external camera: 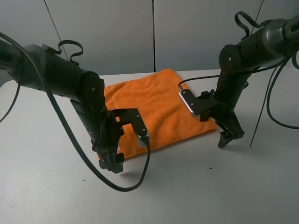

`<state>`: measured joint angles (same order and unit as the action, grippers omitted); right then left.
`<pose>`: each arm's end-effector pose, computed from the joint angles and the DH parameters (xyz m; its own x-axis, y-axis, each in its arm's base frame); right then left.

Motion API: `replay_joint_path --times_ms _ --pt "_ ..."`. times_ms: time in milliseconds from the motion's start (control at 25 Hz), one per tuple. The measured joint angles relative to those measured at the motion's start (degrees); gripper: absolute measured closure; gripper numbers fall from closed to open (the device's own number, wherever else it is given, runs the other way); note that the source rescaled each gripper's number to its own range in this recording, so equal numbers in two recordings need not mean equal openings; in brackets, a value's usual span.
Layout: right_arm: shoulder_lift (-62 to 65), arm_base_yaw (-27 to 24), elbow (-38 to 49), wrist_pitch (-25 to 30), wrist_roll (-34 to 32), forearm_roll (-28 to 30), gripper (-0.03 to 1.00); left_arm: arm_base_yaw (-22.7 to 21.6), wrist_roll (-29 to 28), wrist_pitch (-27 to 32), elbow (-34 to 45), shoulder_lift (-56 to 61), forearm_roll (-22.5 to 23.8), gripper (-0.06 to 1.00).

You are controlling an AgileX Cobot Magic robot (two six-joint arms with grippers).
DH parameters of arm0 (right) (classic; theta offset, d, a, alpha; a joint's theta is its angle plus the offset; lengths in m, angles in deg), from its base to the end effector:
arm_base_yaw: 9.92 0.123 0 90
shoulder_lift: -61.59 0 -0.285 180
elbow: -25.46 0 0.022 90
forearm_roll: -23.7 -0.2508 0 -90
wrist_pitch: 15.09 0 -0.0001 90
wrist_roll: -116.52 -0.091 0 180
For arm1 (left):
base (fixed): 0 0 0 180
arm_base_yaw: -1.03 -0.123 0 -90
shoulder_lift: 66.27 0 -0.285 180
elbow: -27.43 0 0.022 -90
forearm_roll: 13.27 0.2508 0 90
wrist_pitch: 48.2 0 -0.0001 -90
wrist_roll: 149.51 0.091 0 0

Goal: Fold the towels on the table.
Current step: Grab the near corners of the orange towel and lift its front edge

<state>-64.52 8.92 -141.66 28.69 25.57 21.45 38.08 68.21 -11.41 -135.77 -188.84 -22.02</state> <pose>0.3254 0.1136 0.0876 0.2788 -0.9600 -0.0250 -0.9588 -0.2797 0.0491 0.2663 -0.2114 0.0968 -0.3755 0.9204 -0.1088 0.9268 0.3733 -0.0411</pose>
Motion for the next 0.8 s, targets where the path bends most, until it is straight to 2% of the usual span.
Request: replay_joint_path --times_ms 440,720,800 --pt "0.0 0.0 0.0 0.0 0.0 0.02 -0.03 0.11 -3.75 -1.95 0.0 -0.53 1.9 -0.05" --pt "0.0 0.0 0.0 0.0 0.11 0.02 -0.03 2.13 -10.13 -3.74 0.0 -0.95 8.75 -0.05" --pt "0.0 0.0 0.0 -0.11 0.11 0.02 -0.03 2.56 -10.47 -3.97 0.0 -1.08 8.75 -0.05"
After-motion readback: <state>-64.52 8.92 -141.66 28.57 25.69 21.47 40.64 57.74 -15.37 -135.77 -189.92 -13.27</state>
